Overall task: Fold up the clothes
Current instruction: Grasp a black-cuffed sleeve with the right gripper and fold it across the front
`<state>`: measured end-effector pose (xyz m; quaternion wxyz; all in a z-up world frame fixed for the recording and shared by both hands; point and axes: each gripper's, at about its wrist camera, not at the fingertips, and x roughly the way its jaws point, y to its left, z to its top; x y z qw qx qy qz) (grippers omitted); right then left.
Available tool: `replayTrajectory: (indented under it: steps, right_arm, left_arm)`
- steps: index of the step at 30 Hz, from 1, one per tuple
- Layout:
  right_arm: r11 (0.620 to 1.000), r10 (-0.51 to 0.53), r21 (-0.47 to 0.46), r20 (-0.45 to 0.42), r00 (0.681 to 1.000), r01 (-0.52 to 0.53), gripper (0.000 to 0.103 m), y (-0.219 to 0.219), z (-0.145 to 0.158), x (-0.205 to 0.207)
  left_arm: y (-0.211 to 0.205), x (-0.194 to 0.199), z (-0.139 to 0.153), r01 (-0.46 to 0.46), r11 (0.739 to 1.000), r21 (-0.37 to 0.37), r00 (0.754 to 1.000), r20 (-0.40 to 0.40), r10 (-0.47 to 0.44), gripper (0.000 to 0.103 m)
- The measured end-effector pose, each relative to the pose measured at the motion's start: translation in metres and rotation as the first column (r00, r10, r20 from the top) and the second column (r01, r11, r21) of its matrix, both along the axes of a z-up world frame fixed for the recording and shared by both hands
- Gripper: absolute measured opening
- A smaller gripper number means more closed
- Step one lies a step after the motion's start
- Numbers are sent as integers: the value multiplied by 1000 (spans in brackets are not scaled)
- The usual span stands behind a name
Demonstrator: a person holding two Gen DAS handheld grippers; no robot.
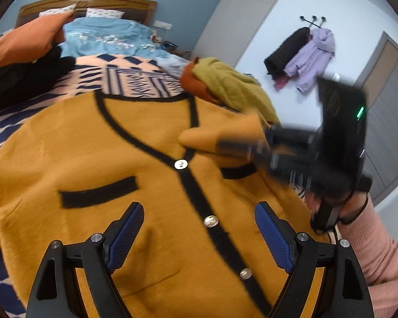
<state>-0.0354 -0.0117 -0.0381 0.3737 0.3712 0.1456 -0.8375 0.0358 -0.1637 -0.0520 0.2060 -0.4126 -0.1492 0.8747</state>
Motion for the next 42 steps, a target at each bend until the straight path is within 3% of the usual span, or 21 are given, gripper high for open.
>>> replayTrajectory:
  steps: [2,4,8,9,13,18,21,25,28,29,30,32,33,36,40,42]
  right_arm:
    - [1000,17,-8,83,996,-16,42,3,-15,4]
    - [997,-3,-76,178,984,16,45,24,-20,4]
    - [956,-117,-225,304,946,190,60,80,-17,-4]
    - [935,-146,-261,330,932,239,65,93,-17,-7]
    - [830,-242,-353,471,848,433,66,130,-20,-28]
    - [684,-191,-439,664,723,583,73,144,-41,-37]
    - [605,-119,-517,693,711,605,83,153,-41,-28]
    - [566,-143,-497,726,672,658,88,158,-44,-31]
    - [581,-203,-469,708,677,665,82,154,-40,-40]
    - [592,-231,-457,693,683,664,63,152,-39,-42]
    - [601,-244,-456,677,695,656,33,149,-37,-45]
    - [628,-282,-436,644,711,644,10,144,-32,-50]
    - [641,-311,-421,622,719,642,10,142,-28,-52]
    - [704,-366,-427,466,806,567,9,127,8,-51]
    - [828,-327,-413,194,925,380,8,74,64,-35]
    - [888,-272,-361,86,958,285,8,35,76,-23]
  left_arm:
    - [-4,0,-1,-4,1000,0,1000,-5,4,87]
    - [-6,-1,-1,-5,1000,-1,1000,-13,5,87]
    - [-8,-3,-3,7,1000,13,1000,-28,-7,87]
    - [-8,-4,-4,9,1000,18,1000,-28,-9,87]
    - [-8,-10,-12,14,999,38,1000,-14,-13,87]
    - [-11,-5,-15,12,999,43,1000,-16,-11,87]
    - [-15,-1,-13,13,999,53,1000,-27,-12,87]
    - [-17,1,-11,13,998,60,999,-37,-11,87]
    - [-17,1,-12,12,998,66,999,-34,-10,87]
    - [-17,2,-12,13,998,65,999,-34,-11,87]
    - [-18,3,-12,14,998,64,999,-34,-11,87]
    - [-20,6,-11,13,998,64,999,-36,-11,87]
    - [-22,8,-10,11,998,64,999,-40,-9,87]
    - [-30,14,-7,-3,998,64,999,-51,6,87]
    - [-47,20,0,-37,996,79,996,-75,43,87]
    - [-55,22,2,-54,994,91,995,-84,61,87]
